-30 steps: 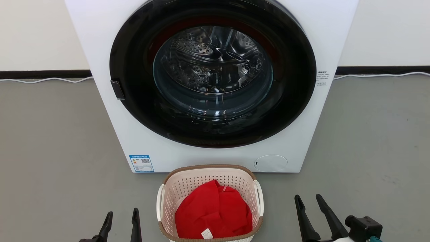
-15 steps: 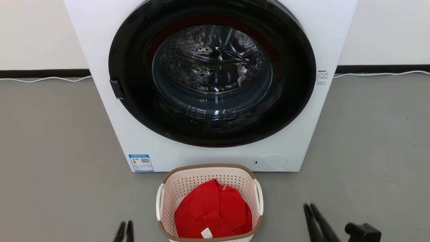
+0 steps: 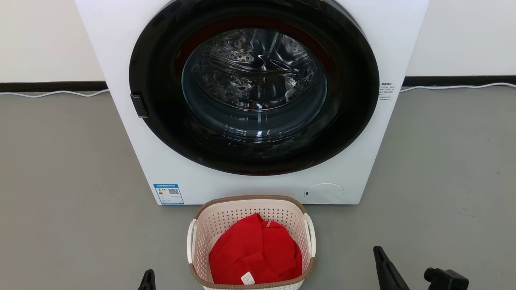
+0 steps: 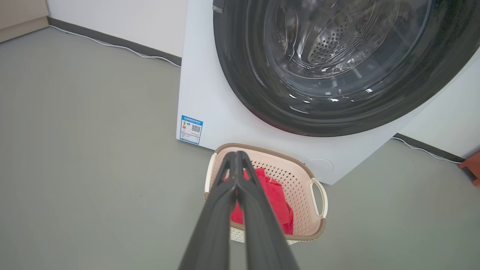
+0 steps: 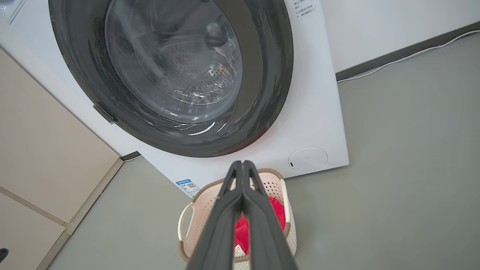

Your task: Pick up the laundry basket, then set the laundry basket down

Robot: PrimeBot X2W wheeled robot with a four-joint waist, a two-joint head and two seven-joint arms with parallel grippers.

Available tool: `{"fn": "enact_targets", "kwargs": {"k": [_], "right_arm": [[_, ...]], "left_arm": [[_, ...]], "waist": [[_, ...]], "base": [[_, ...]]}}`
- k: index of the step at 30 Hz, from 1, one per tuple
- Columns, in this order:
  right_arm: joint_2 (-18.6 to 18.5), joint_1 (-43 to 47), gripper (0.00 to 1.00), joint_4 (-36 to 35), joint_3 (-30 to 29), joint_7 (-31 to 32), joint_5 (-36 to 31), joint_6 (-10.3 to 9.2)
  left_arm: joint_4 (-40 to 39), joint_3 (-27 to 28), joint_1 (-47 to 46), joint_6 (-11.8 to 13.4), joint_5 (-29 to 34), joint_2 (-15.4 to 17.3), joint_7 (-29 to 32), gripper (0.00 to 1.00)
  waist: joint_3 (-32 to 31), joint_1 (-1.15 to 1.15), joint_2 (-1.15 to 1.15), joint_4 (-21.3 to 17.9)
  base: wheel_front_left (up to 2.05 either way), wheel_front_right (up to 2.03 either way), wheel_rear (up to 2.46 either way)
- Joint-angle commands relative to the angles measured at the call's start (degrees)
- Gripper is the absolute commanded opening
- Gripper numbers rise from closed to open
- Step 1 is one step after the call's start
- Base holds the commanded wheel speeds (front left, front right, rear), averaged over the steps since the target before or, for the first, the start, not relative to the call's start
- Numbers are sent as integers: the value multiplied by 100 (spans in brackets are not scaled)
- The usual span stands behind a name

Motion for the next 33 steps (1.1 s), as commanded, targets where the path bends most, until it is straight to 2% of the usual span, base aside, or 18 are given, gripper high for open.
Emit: {"fn": "enact_targets", "kwargs": {"k": [1, 33], "right_arm": [[-36, -181, 0, -153, -53, 62, 192, 5], [-80, -401, 0, -321, -343, 535, 2053, 16]], "left_arm": [[-135, 70, -206, -59, -177, 24, 21, 0], [-118, 287, -611, -281, -2147, 45, 541, 0]], "waist": [[3, -2, -1, -1], [70, -2, -1, -19]], "base": [[0, 0, 0], [0, 0, 0]]}}
